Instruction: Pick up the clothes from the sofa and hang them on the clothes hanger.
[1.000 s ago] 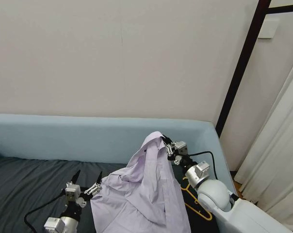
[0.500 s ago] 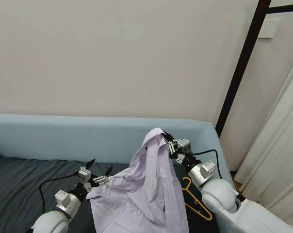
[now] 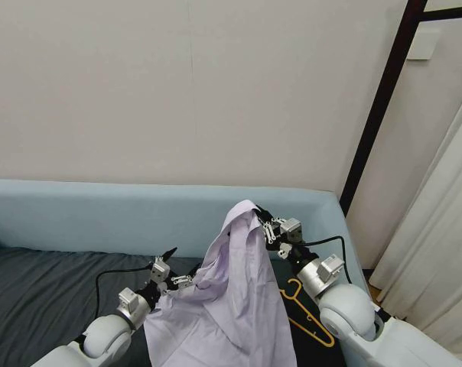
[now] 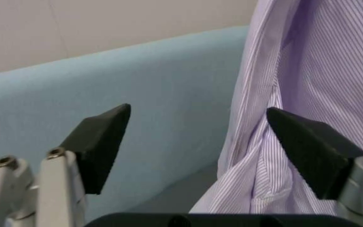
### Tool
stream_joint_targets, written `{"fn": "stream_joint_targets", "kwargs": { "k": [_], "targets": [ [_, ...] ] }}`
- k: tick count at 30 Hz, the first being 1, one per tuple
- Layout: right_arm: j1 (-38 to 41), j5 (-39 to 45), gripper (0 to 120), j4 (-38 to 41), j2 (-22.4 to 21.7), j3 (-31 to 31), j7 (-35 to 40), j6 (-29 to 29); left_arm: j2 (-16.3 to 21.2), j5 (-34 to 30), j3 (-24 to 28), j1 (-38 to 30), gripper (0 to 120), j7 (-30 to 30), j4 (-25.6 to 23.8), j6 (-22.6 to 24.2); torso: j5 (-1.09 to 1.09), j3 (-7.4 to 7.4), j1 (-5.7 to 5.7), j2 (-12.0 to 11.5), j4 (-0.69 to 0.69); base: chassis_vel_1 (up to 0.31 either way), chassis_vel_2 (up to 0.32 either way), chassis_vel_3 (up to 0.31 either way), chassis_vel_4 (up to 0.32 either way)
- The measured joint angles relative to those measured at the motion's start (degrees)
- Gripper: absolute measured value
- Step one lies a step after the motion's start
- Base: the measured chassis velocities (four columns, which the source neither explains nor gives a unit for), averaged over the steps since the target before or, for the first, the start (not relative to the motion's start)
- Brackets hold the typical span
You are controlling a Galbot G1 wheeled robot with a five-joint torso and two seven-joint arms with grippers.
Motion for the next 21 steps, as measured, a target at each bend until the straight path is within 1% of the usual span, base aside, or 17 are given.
{"fn": "stream_joint_targets", "kwargs": {
  "k": [1, 2, 3, 6, 7, 11, 12, 13, 15, 18, 21],
  "targets": [
    [-0.05, 0.04, 0, 0.03, 0.0, 0.08, 0.03, -0.02, -0.17, 0.11, 0.46, -0.34, 80, 0.0, 0.26, 0.0, 0.0, 0.0, 0.0, 0.0, 0.0, 0.0, 0.0, 0.0, 0.0],
    [-0.05, 0.04, 0, 0.03, 0.0, 0.08, 0.03, -0.02, -0.17, 0.11, 0.46, -0.34, 80, 0.0, 0.26, 0.0, 0.0, 0.0, 0.0, 0.0, 0.0, 0.0, 0.0, 0.0, 0.0],
    [-0.13, 0.12, 0, 0.08, 0.0, 0.18, 0.06, -0.05, -0.44, 0.29, 1.12, -0.89, 74, -0.01, 0.65, -0.02, 0.0, 0.0, 0.0, 0.0, 0.0, 0.0, 0.0, 0.0, 0.0],
    [-0.7, 0.39, 0, 0.47, -0.11, 0.65, 0.14, -0.13, -1.47, 0.86, 3.18, -2.59, 59, -0.22, 2.31, -0.23, 0.0, 0.0, 0.0, 0.0, 0.0, 0.0, 0.0, 0.0, 0.0],
    [-0.7, 0.39, 0, 0.47, -0.11, 0.65, 0.14, -0.13, -1.47, 0.86, 3.18, -2.59, 59, -0.22, 2.31, -0.23, 0.0, 0.0, 0.0, 0.0, 0.0, 0.0, 0.0, 0.0, 0.0],
    [-1.2, 0.79, 0, 1.01, -0.53, 1.05, 0.13, -0.19, -2.05, 1.08, 5.53, -4.07, 41, -0.38, 3.58, -0.3, 0.0, 0.0, -0.01, 0.0, -0.01, 0.0, 0.0, 0.0, 0.0],
    [-1.21, 0.9, 0, 1.13, -0.59, 1.09, 0.13, -0.22, -2.17, 1.13, 6.0, -4.37, 38, -0.39, 3.8, -0.3, 0.0, 0.0, -0.01, 0.0, -0.01, 0.0, 0.0, 0.0, 0.0],
    [-1.21, 0.9, 0, 1.13, -0.59, 1.09, 0.13, -0.22, -2.17, 1.13, 6.0, -4.37, 38, -0.39, 3.8, -0.3, 0.0, 0.0, -0.01, 0.0, -0.01, 0.0, 0.0, 0.0, 0.0],
    [-1.21, 1.31, 0, 1.45, -0.76, 1.12, 0.16, -0.38, -2.56, 1.18, 7.34, -5.2, 28, -0.39, 4.4, -0.21, 0.0, 0.0, -0.01, 0.0, 0.0, 0.0, 0.0, 0.0, 0.0],
    [-1.13, 1.49, 0, 1.64, -0.82, 1.12, 0.18, -0.47, -3.0, 1.28, 8.41, -5.9, 31, -0.4, 5.05, -0.11, 0.0, 0.0, -0.01, 0.0, -0.01, 0.0, 0.0, 0.0, 0.0],
    [-1.13, 1.67, 0, 1.92, -0.82, 1.12, 0.27, -0.53, -3.95, 1.37, 9.61, -6.92, 40, -0.48, 6.03, 0.12, 0.0, 0.0, -0.01, 0.0, 0.0, 0.0, 0.0, 0.0, 0.0]
  ]
}}
